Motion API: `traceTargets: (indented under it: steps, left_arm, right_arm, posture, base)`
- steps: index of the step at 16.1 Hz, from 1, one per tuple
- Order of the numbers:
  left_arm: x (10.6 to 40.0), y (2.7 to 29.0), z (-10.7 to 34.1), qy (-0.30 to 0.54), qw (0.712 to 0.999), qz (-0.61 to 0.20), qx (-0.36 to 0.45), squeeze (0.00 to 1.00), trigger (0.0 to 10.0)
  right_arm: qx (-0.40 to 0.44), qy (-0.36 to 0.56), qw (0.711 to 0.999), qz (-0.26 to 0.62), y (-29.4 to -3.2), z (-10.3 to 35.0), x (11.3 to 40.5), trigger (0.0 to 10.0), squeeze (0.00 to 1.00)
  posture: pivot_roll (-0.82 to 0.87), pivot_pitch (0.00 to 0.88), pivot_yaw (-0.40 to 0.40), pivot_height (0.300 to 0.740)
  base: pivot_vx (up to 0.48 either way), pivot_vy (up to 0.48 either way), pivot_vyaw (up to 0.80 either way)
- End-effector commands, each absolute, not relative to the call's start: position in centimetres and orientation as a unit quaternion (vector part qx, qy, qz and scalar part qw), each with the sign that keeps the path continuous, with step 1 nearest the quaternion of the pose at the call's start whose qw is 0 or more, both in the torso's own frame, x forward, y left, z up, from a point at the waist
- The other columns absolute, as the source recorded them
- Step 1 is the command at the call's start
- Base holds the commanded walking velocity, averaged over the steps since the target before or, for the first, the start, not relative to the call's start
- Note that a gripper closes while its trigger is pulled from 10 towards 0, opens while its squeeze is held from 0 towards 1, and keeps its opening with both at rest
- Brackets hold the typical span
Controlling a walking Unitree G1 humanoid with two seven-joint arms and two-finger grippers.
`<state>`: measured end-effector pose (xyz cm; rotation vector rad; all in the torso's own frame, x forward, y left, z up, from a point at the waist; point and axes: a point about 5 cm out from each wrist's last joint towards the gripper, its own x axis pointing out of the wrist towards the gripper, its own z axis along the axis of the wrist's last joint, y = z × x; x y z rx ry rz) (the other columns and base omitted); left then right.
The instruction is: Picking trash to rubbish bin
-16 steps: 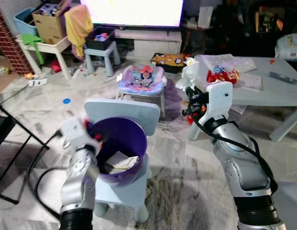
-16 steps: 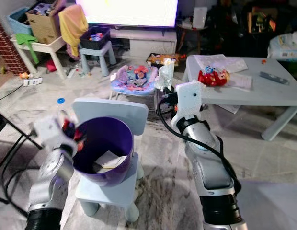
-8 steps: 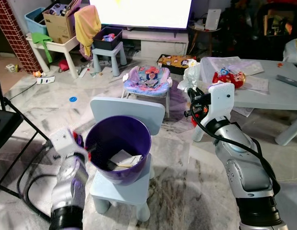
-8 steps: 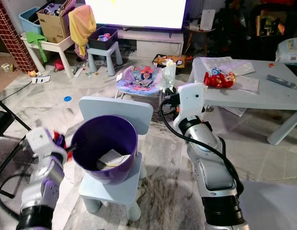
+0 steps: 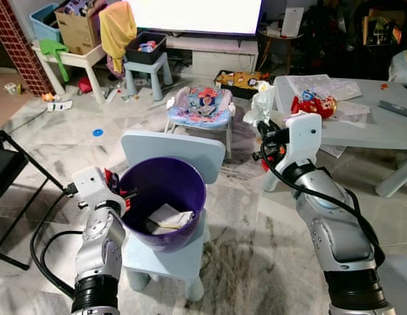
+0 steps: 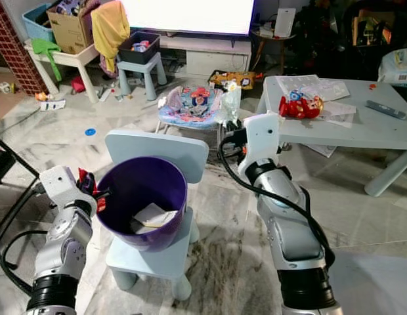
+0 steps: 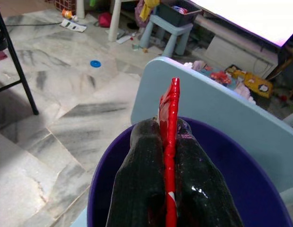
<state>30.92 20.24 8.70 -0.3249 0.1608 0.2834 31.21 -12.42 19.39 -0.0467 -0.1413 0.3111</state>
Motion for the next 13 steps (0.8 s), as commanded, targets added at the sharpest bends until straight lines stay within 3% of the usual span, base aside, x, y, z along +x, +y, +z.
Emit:
traceTargets:
  steps: [1, 13]
  left_arm:
    - [30.89, 20.11, 9.05, 0.070, 0.976, 0.133, -0.158, 0.00, 10.0]
    - [30.86, 19.49, 8.71, 0.075, 0.976, 0.126, -0.159, 0.00, 10.0]
  right_arm:
    - [-0.027, -0.074, 0.983, 0.163, -12.22, 19.79, 31.26, 0.0, 0.00]
    - [-0.032, -0.072, 0.983, 0.164, -12.24, 19.72, 31.13, 0.0, 0.00]
  posture:
    - [0.06, 0.106, -0.057, 0.740]
    - [0.04, 0.100, -0.059, 0.740]
  base:
    - [0.000, 0.000, 0.00]
    - [0.000, 0.000, 0.00]
